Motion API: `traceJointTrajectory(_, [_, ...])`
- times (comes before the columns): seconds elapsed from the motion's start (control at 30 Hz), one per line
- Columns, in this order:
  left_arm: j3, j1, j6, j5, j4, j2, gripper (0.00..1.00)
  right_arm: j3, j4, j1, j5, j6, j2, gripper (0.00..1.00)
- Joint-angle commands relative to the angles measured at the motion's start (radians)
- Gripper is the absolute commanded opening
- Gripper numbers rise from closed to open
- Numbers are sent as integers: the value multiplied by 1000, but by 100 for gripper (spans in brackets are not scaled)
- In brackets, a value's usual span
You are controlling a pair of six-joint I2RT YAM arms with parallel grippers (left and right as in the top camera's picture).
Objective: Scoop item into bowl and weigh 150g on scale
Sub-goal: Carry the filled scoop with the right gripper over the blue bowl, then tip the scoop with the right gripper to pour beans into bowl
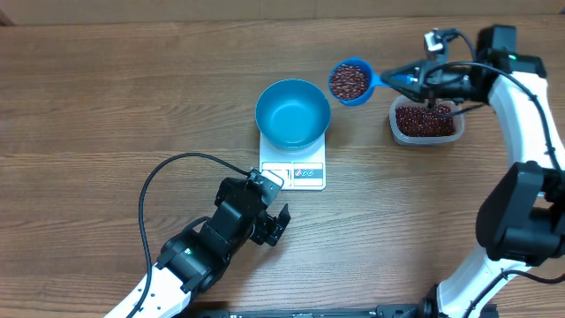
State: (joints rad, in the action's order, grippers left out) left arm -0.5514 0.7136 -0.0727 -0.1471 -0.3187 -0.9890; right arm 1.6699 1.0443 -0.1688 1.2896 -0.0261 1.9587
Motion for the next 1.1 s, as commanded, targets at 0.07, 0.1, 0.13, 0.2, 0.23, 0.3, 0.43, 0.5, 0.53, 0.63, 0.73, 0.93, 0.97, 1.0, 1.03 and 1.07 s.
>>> traceJointTrajectory(0.07, [2, 6, -10, -10, 2, -4, 100, 79, -44, 100, -78, -114, -53, 4])
traceJointTrajectory(0.1, [2, 6, -10, -10, 1, -4, 99, 90, -47, 117, -100, -126, -53, 4])
traceJointTrajectory(0.13, [2, 6, -10, -10, 1, -4, 100, 98, -48, 132, -119, -135, -53, 4])
traceJointTrajectory(0.2, [2, 6, -10, -10, 1, -4, 100, 116, -48, 165, -154, -140, -53, 4])
traceJointTrajectory(0.23, [2, 6, -10, -10, 1, -4, 100, 124, -48, 182, -176, -148, -53, 4])
traceJointTrajectory(0.3, [2, 6, -10, -10, 1, -4, 100, 140, -48, 214, -220, -158, -53, 4])
traceJointTrajectory(0.43, [2, 6, -10, -10, 1, -4, 100, 164, -48, 277, -268, -161, -53, 4])
traceJointTrajectory(0.5, [2, 6, -10, -10, 1, -4, 100, 172, -48, 301, -309, -161, -53, 4])
traceJointTrajectory(0.53, [2, 6, -10, -10, 1, -4, 100, 176, -47, 315, -337, -163, -53, 4])
traceJointTrajectory(0.63, [2, 6, -10, -10, 2, -4, 100, 178, -47, 346, -414, -187, -55, 4])
traceJointTrajectory(0.73, [2, 6, -10, -10, 1, -4, 99, 178, -43, 373, -486, -188, -57, 4])
traceJointTrajectory(0.93, [2, 6, -10, -10, 1, -4, 99, 178, -43, 412, -598, -210, -64, 4])
traceJointTrajectory(0.97, [2, 6, -10, -10, 1, -4, 100, 178, -43, 420, -612, -210, -67, 4])
traceJointTrajectory(1.0, [2, 6, -10, -10, 1, -4, 100, 178, -43, 426, -627, -210, -69, 4])
traceJointTrajectory(1.03, [2, 6, -10, -10, 1, -4, 100, 178, -43, 435, -650, -210, -74, 4])
traceJointTrajectory(1.07, [2, 6, -10, -10, 1, -4, 99, 178, -43, 443, -674, -210, -78, 4])
